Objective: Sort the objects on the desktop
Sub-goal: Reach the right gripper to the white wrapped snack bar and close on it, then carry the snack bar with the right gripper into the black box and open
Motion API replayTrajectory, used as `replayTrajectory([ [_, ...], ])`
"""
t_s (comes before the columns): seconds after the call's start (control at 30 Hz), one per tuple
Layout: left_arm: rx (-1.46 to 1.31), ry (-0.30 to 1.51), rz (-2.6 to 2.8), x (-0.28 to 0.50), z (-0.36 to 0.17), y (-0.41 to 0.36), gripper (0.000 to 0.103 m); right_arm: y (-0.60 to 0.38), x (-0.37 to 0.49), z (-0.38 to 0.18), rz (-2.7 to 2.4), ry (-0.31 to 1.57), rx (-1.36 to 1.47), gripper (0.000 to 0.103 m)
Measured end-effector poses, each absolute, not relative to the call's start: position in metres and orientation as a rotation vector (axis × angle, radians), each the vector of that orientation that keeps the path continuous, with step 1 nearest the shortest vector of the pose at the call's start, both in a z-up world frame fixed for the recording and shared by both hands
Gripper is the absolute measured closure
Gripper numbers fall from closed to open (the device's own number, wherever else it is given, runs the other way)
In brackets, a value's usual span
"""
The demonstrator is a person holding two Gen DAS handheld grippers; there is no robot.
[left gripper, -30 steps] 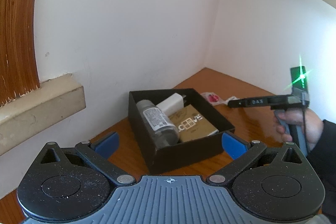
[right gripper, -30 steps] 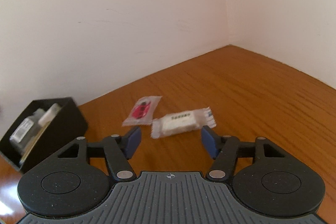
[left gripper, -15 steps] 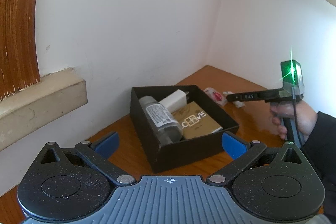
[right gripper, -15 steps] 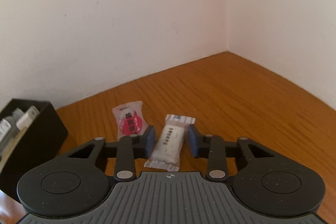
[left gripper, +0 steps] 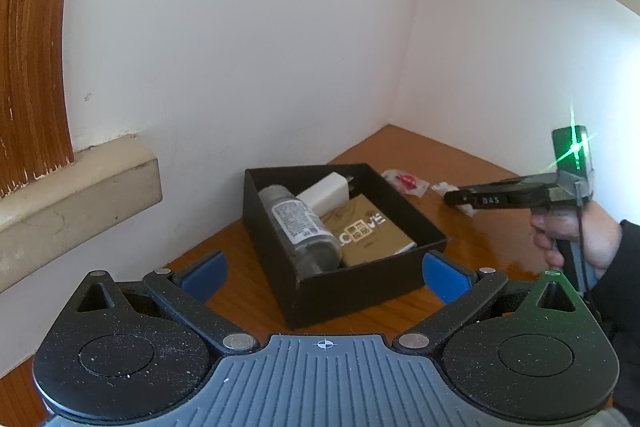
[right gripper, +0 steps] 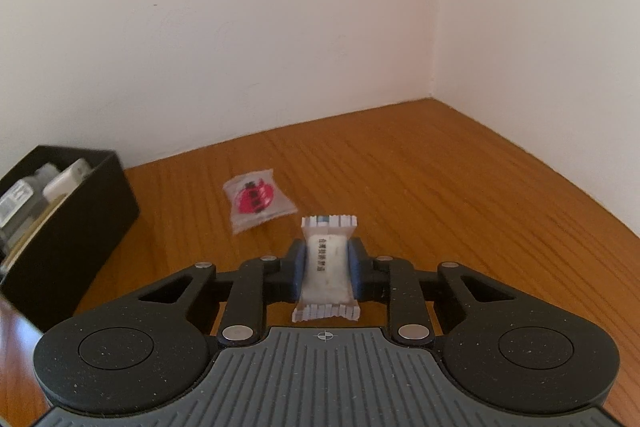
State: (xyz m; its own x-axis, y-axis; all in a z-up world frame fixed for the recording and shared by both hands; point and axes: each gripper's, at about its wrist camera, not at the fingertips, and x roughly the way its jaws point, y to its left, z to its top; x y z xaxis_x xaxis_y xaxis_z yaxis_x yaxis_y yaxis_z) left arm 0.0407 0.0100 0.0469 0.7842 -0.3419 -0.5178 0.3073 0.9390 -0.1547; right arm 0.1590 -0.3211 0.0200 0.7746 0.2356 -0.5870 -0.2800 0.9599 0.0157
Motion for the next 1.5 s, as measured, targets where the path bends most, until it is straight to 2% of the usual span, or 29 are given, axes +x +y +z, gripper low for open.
replayTrajectory([
  [0.63,-0.04,0.6,-0.354,0.042,0.044,0.01,0.0,-0.299,0.102,0.035,0.331,0.612,-0.253,0.079],
  [1.5,-0.041,0.609,-0.346,0.043,0.041,0.012,0.0,-0.242,0.082,0.073,0.498,0.524,-0.247,0.079],
])
